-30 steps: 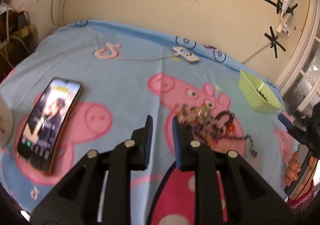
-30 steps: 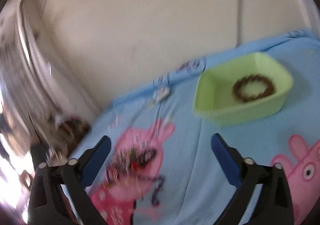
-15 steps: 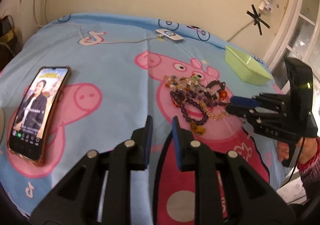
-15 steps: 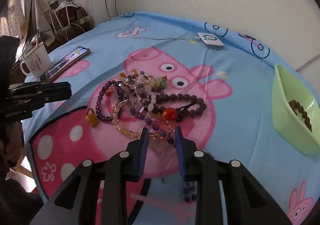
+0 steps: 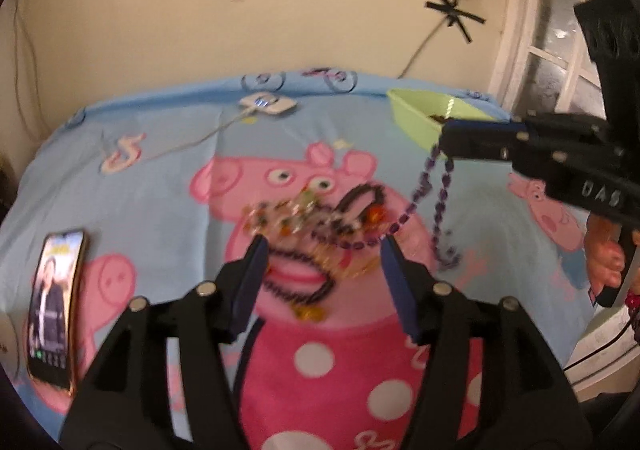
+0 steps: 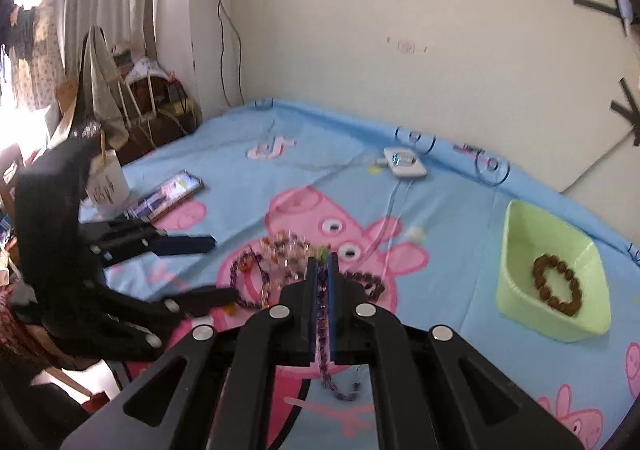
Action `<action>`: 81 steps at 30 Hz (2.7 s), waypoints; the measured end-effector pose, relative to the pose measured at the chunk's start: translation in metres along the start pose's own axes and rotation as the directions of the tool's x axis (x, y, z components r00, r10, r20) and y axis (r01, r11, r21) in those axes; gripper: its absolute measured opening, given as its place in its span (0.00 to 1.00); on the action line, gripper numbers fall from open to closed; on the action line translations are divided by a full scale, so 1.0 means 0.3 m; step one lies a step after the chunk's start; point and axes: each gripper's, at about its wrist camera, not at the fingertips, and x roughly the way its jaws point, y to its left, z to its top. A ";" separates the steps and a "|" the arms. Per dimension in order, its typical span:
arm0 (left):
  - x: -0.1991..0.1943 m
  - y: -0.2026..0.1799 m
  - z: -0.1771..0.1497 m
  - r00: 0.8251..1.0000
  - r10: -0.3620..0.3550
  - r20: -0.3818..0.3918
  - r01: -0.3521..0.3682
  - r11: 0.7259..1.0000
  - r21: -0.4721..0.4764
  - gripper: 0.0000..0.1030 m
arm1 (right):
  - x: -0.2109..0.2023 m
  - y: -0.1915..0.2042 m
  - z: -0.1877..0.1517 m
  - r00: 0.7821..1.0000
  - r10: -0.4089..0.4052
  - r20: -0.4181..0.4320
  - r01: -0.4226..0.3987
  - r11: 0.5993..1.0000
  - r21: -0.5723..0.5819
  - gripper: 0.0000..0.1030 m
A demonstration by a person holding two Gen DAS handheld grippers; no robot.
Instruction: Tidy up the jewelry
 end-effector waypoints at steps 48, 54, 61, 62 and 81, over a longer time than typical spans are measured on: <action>0.632 -0.440 0.589 0.941 -0.256 -0.224 0.258 0.966 -0.018 0.06 | -0.105 -0.753 -0.042 0.963 -0.174 0.207 0.057 0.878 0.475 0.00; 0.445 -0.279 0.551 0.943 -0.298 -0.147 0.287 0.954 -0.092 0.07 | -0.139 -0.726 -0.095 0.962 -0.150 0.227 0.007 0.848 0.530 0.00; 0.145 0.026 0.367 0.995 -0.085 -0.059 0.077 0.989 -0.130 0.07 | -0.095 -0.552 -0.200 0.977 -0.021 0.214 -0.099 0.841 0.532 0.18; 0.122 0.057 0.333 0.997 -0.051 -0.062 0.043 0.990 -0.137 0.07 | -0.079 -0.526 -0.212 0.978 -0.007 0.207 -0.107 0.840 0.532 0.24; 0.007 0.259 -0.140 0.990 -0.031 -0.138 -0.012 0.953 -0.302 0.07 | 0.195 0.021 -0.181 0.986 0.116 -0.123 -0.093 0.980 0.177 0.02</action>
